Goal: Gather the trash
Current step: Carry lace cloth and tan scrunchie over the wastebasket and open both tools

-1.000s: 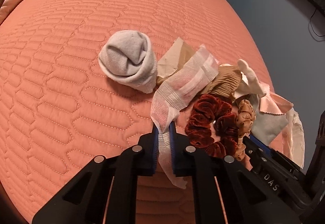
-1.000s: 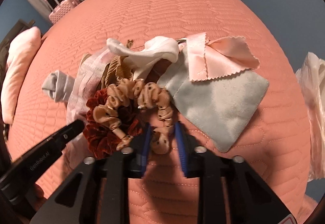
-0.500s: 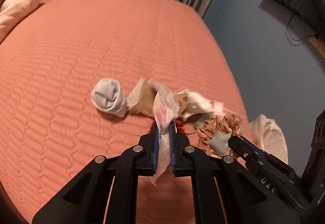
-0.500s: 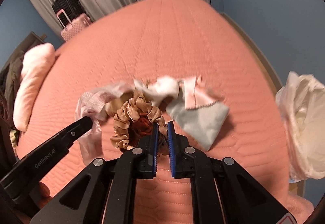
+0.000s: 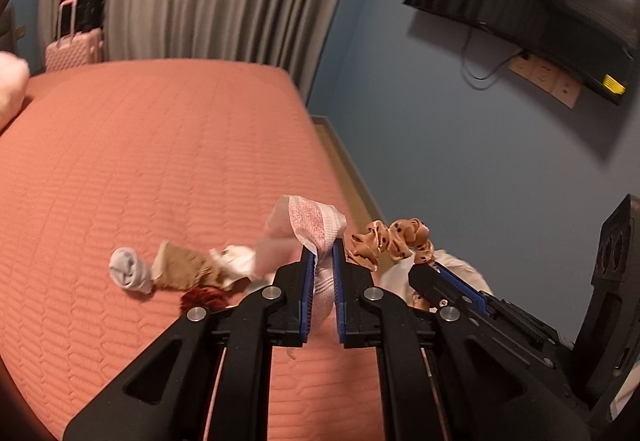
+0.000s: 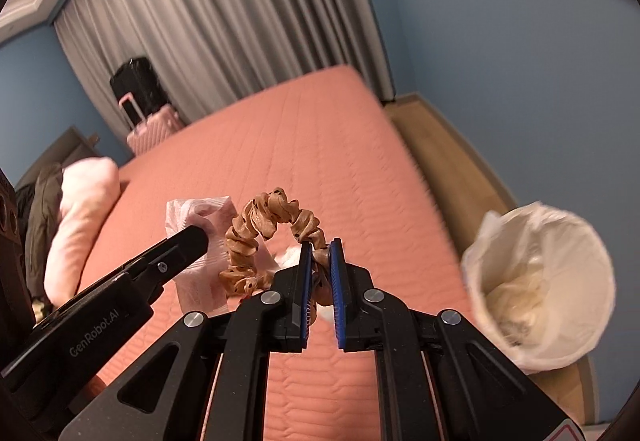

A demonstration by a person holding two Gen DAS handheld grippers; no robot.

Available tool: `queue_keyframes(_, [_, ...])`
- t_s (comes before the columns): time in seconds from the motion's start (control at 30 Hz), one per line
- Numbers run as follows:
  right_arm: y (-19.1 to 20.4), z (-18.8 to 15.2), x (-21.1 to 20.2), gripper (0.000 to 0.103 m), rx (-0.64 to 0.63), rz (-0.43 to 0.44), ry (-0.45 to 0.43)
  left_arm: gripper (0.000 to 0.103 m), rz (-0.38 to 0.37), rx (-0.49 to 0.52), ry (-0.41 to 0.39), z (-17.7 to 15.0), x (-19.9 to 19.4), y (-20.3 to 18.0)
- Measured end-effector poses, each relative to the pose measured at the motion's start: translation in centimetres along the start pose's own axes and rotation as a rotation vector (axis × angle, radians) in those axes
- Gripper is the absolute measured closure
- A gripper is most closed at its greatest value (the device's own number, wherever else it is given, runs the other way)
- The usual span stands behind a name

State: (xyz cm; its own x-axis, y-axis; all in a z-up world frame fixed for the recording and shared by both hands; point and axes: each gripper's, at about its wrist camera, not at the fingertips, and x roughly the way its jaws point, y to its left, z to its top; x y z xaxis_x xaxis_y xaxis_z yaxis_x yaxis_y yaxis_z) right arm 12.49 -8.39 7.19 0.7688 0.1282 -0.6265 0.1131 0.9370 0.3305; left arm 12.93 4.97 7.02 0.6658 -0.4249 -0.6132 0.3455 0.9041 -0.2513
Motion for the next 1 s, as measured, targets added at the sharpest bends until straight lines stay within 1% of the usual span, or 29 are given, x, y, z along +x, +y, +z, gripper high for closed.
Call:
queue_keyframes(0.1, [-2.0,0.9,-2.3,0.094,0.019,-0.021,-0.038,0.094,-0.037,0.047,-0.016,0.5,0.0,-3.0])
queue_keyframes(0.27, [-5.9,1.8,-5.6,0.094,0.068,-0.070,-0.097,0.094,-0.095,0.103,-0.023,0.8,0.1,-6.6])
queue_keyframes(0.53, [-11.3,1.9,-9.2,0.094,0.144,-0.143,-0.152,0.094,-0.169,0.207,-0.005,0.9,1.3,-12.7])
queue_keyframes(0.8, [-15.4,1.5,-10.6,0.094,0.191,-0.206,-0.167,0.094,-0.239,0.249,0.043,0.5,3.1,-17.0])
queue_keyframes(1.0, [-17.2,1.5,-10.9,0.094,0.218,-0.235,-0.166,0.094,-0.264,0.257,0.072,0.2,4.4,-18.5])
